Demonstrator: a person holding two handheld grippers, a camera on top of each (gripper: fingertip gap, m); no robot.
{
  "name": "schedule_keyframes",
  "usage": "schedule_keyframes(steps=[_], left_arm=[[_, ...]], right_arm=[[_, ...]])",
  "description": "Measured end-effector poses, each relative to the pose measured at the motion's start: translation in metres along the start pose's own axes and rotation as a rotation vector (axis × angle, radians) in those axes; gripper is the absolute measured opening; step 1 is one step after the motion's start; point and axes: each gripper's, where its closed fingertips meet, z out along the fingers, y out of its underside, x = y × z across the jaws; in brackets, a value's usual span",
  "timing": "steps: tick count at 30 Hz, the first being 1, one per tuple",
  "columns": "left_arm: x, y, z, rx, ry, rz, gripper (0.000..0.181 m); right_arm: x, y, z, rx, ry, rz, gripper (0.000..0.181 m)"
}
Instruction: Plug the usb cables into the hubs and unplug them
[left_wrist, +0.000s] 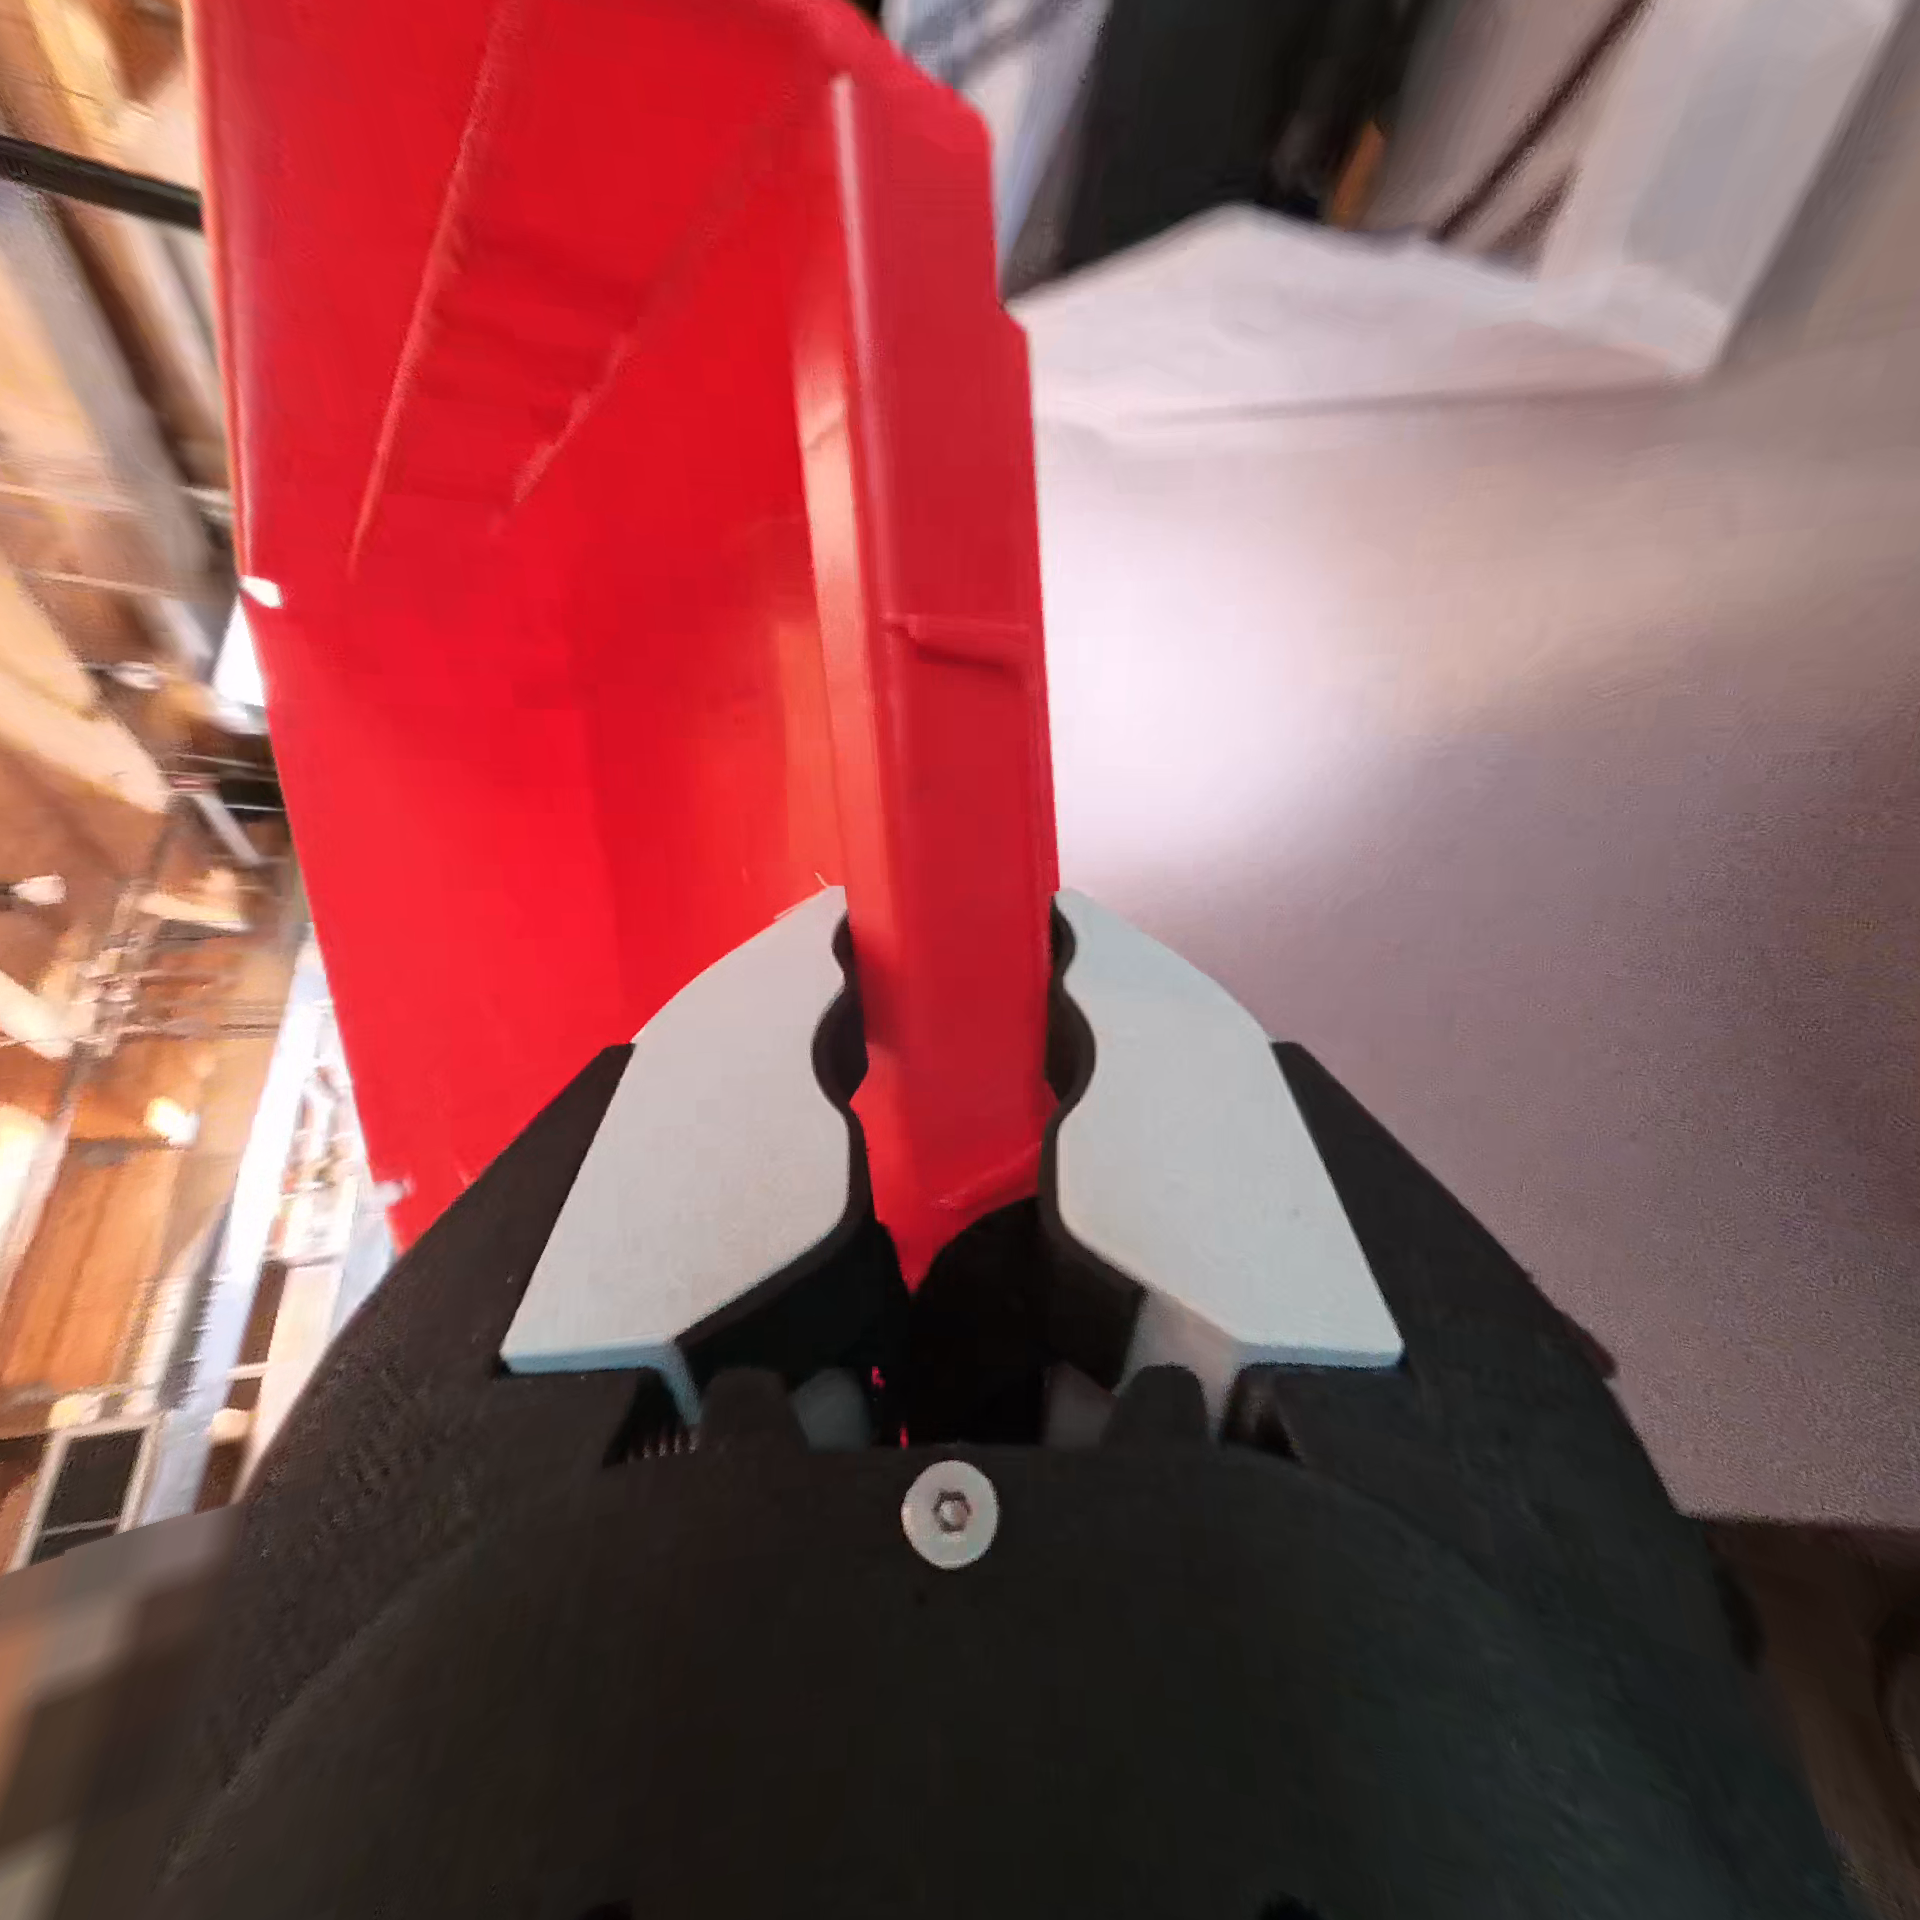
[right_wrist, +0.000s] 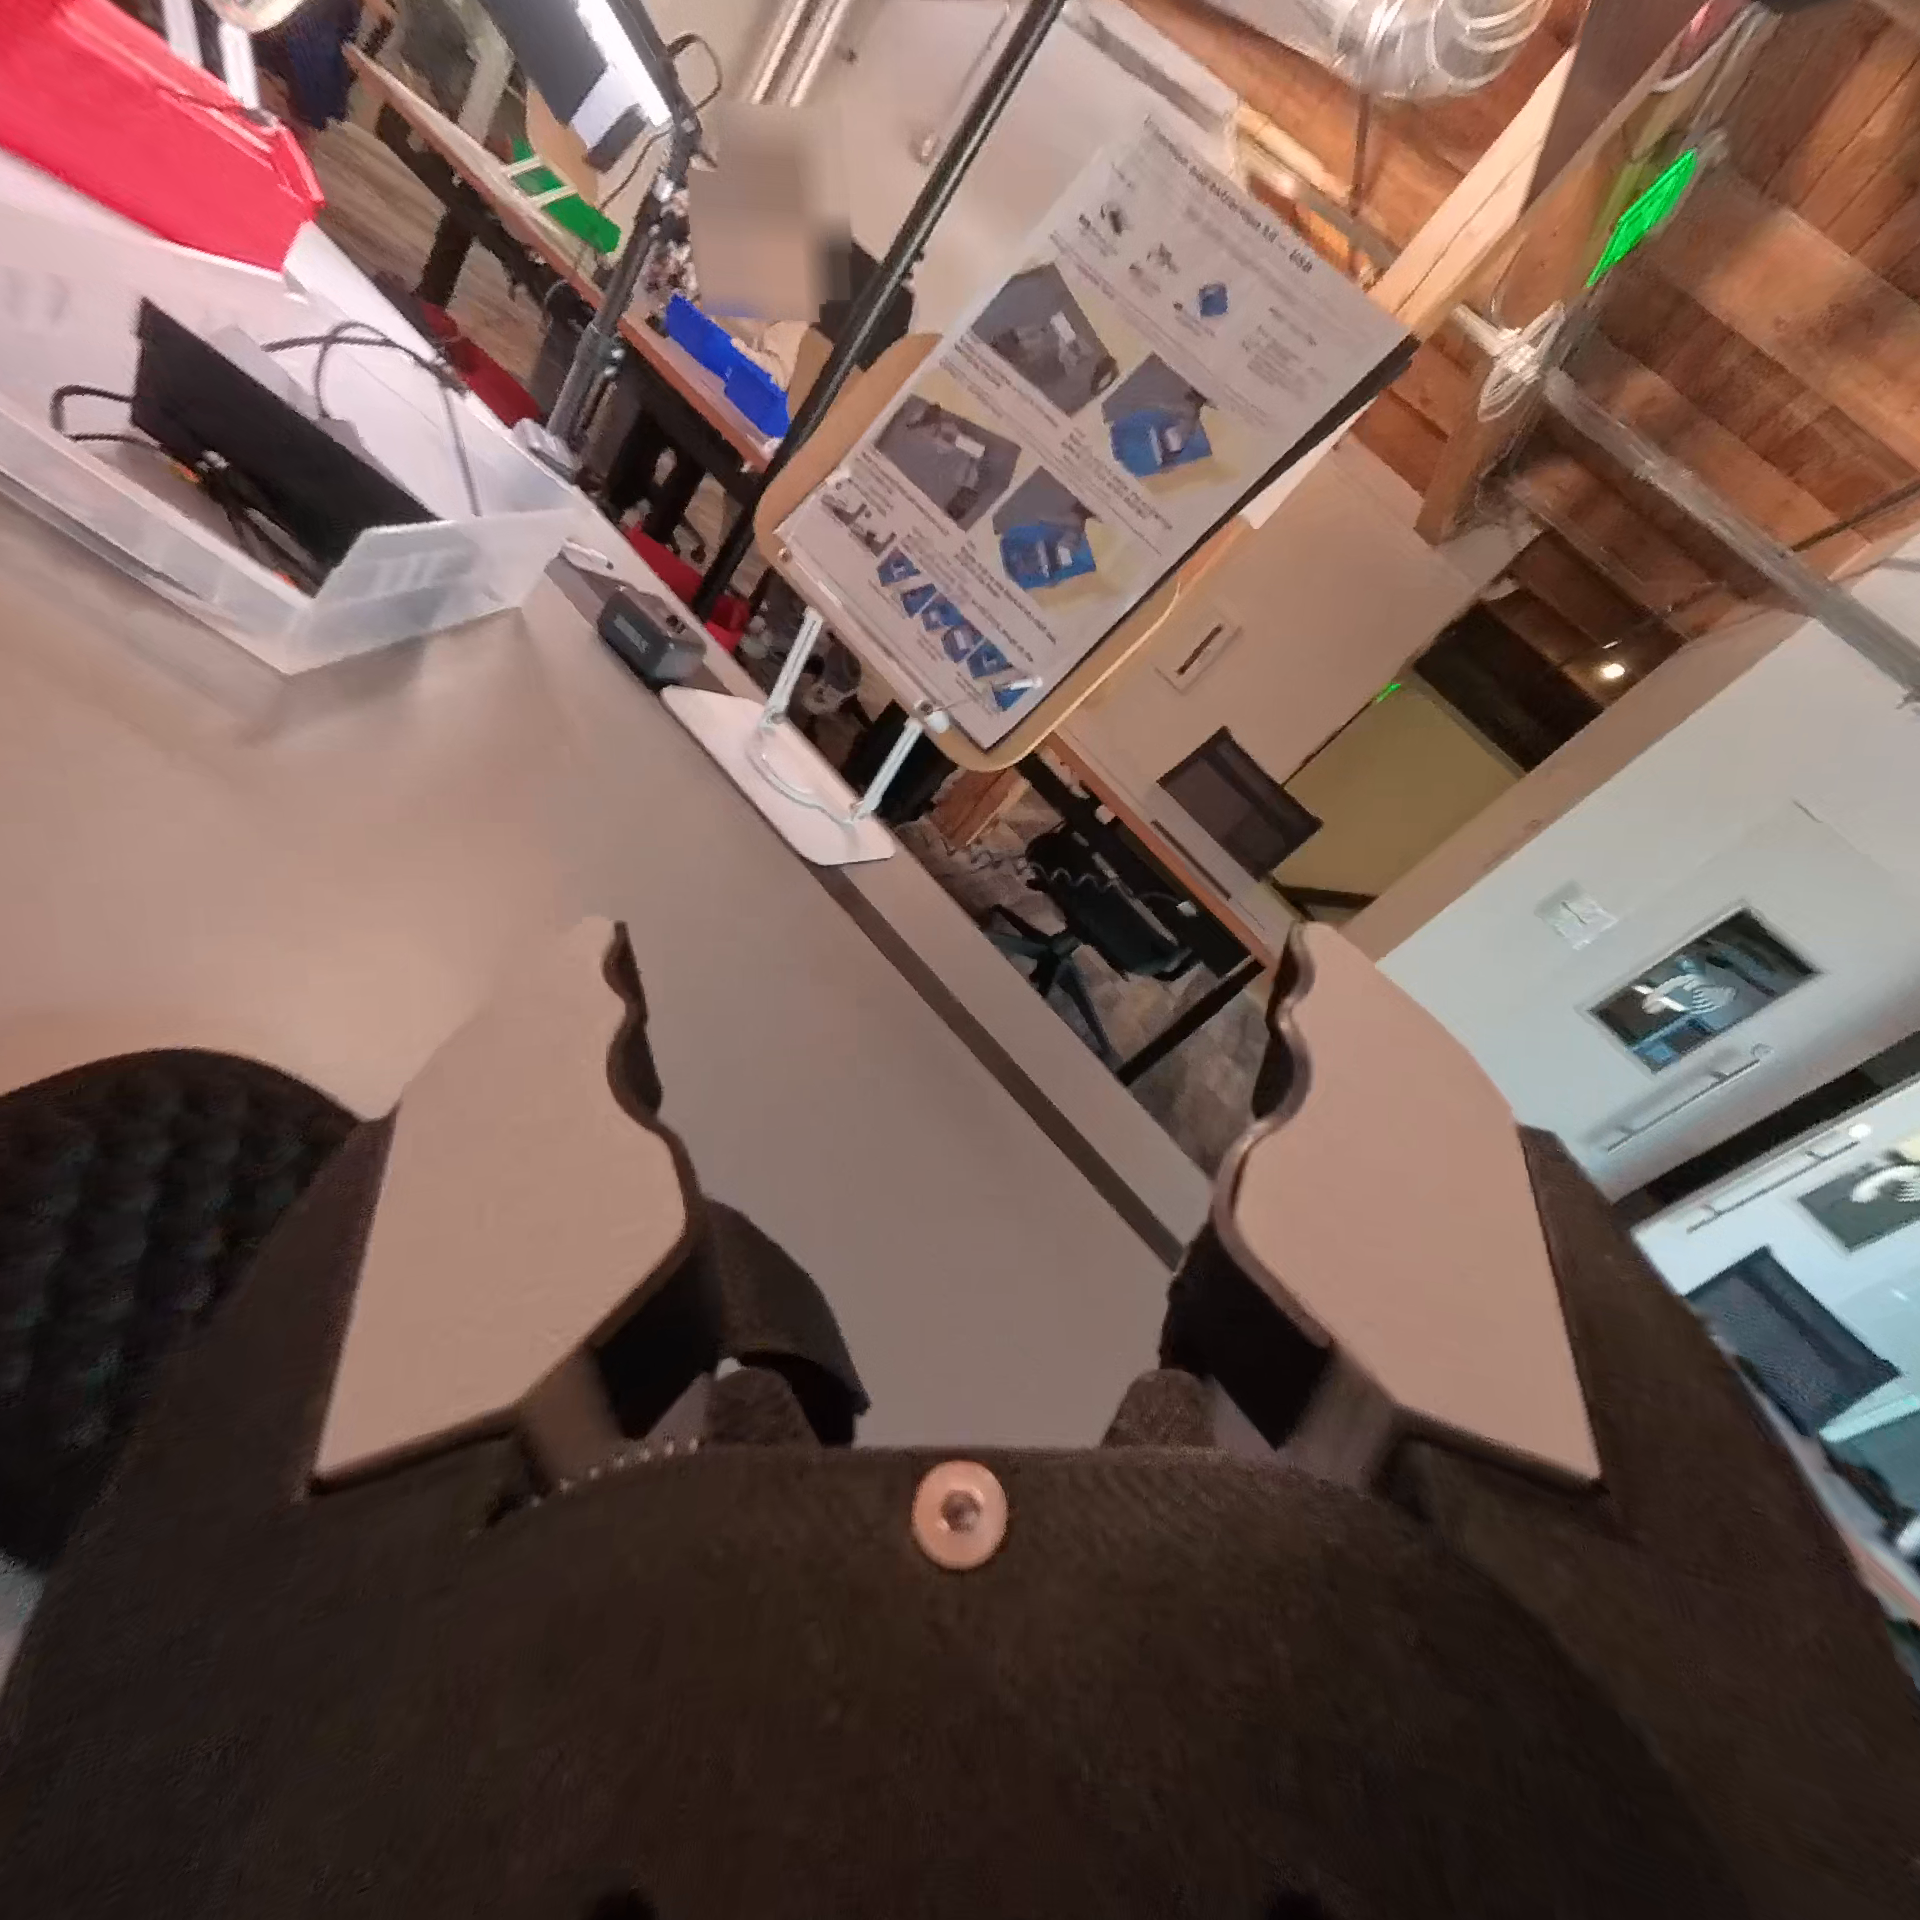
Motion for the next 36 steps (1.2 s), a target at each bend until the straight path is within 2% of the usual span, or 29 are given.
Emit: schedule_keyframes(steps=[3,5,10,11,12,14,15,16,19,22,24,25,27,28,29,30,33,36], left_arm=[[-0.022,-0.020,-0.018,0.014,-0.132,-0.015,0.031],[-0.030,-0.039,-0.031,0.075,-0.190,0.002,0.031],[-0.031,-0.110,-0.068,0.250,-0.264,0.090,0.030],[-0.027,-0.128,-0.075,0.296,-0.262,0.111,0.031],[-0.021,-0.146,-0.081,0.345,-0.253,0.129,0.030],[-0.006,-0.186,-0.091,0.448,-0.213,0.157,0.030],[0.004,-0.206,-0.095,0.502,-0.179,0.168,0.030],[0.015,-0.226,-0.099,0.557,-0.136,0.179,0.030],[0.052,-0.283,-0.110,0.708,0.053,0.200,0.030],[0.094,-0.331,-0.112,0.795,0.286,0.230,0.030],[0.122,-0.355,-0.107,0.779,0.423,0.261,0.030],[0.135,-0.366,-0.104,0.772,0.482,0.276,0.030],[0.161,-0.385,-0.098,0.773,0.573,0.301,0.031],[0.173,-0.393,-0.095,0.770,0.608,0.309,0.031],[0.185,-0.400,-0.091,0.764,0.633,0.319,0.031],[0.195,-0.405,-0.087,0.753,0.650,0.323,0.031],[0.214,-0.410,-0.069,0.706,0.587,0.395,0.032],[0.226,-0.403,-0.062,0.691,0.527,0.463,0.032]], right_arm=[[-0.003,0.010,-0.005,-0.038,-0.029,0.019,0.118],[-0.003,0.017,-0.009,-0.065,-0.034,0.028,0.118],[-0.006,0.036,-0.014,-0.147,-0.062,0.045,0.124],[-0.007,0.039,-0.015,-0.164,-0.063,0.048,0.119],[-0.010,0.041,-0.016,-0.179,-0.087,0.056,0.105],[-0.023,0.042,-0.017,-0.185,-0.165,0.063,0.045],[-0.027,0.040,-0.017,-0.173,-0.187,0.060,0.043],[-0.027,0.039,-0.016,-0.159,-0.191,0.052,0.048],[-0.011,0.036,-0.011,-0.153,-0.087,0.022,0.107],[-0.001,0.039,-0.010,-0.169,-0.029,0.029,0.123],[-0.005,0.040,-0.011,-0.171,-0.055,0.031,0.122],[-0.007,0.042,-0.012,-0.176,-0.069,0.031,0.114],[-0.017,0.044,-0.017,-0.186,-0.141,0.094,0.048],[-0.019,0.043,-0.018,-0.180,-0.162,0.120,0.038],[-0.016,0.042,-0.019,-0.168,-0.149,0.123,0.037],[-0.011,0.041,-0.018,-0.155,-0.120,0.109,0.042],[0.010,0.040,-0.017,-0.140,0.004,0.087,0.099],[0.025,0.035,-0.015,-0.108,0.086,0.131,0.135]])
